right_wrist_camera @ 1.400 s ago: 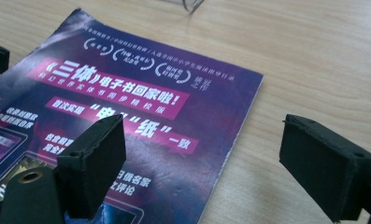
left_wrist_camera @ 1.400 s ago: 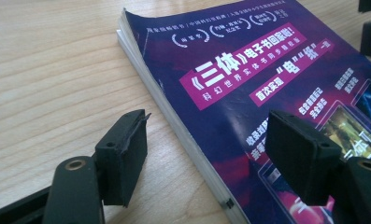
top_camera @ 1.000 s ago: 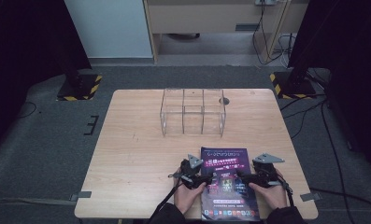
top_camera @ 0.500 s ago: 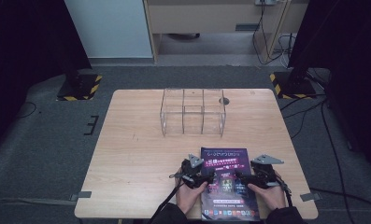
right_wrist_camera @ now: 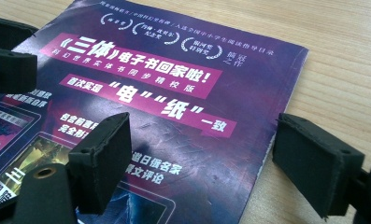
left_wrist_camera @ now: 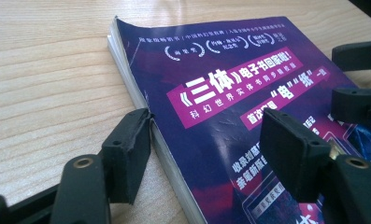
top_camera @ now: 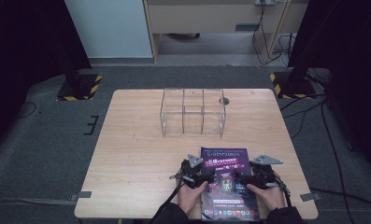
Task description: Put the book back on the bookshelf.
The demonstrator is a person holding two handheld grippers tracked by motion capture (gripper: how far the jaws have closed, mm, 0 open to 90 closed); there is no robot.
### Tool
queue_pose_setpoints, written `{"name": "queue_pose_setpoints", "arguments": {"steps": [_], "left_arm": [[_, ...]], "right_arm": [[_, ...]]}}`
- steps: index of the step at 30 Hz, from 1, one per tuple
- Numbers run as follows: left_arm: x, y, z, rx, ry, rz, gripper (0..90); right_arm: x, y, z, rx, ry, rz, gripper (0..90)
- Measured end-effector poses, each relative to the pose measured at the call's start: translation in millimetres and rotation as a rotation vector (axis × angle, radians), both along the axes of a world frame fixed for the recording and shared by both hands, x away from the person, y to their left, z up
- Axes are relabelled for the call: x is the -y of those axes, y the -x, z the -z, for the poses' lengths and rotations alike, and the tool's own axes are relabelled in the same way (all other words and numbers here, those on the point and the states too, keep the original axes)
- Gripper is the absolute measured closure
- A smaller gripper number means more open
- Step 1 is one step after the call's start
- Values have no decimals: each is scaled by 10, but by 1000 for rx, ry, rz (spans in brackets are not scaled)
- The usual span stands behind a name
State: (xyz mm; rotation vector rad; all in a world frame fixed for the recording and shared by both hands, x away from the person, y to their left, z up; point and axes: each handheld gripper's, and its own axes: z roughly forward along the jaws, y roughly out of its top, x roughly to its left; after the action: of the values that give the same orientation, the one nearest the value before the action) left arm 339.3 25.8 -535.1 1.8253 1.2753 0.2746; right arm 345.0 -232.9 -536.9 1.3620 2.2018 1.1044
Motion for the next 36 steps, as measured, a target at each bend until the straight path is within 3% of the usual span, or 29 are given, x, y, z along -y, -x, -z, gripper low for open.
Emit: {"name": "queue_pose_setpoints", "arguments": {"steps": [15,19,21,26,28,31,32,33,36], "left_arm": [[-135,42,-37,45,137,26,415],[-132,56,-15,53,118,41,413],[-124,31,12,26,87,40,391],[-137,-23,16,3,65,60,398],[-147,-58,29,-22,81,45,397],[-128,-62,29,-21,80,39,379],[-70,-42,18,-3,35,34,371],[-38,-30,13,1,18,27,360],[-2,-13,13,4,16,-12,349]], "right_arm": [[-4,0,0,-3,0,-1,194],[-2,-6,0,-3,1,2,194],[1,-8,0,-2,2,4,194],[2,-9,1,0,3,3,195],[2,-9,1,0,3,3,196],[1,-9,1,0,4,4,196],[0,-7,1,0,4,5,196],[0,-7,1,0,4,5,196],[0,-7,0,-2,5,5,196]]}}
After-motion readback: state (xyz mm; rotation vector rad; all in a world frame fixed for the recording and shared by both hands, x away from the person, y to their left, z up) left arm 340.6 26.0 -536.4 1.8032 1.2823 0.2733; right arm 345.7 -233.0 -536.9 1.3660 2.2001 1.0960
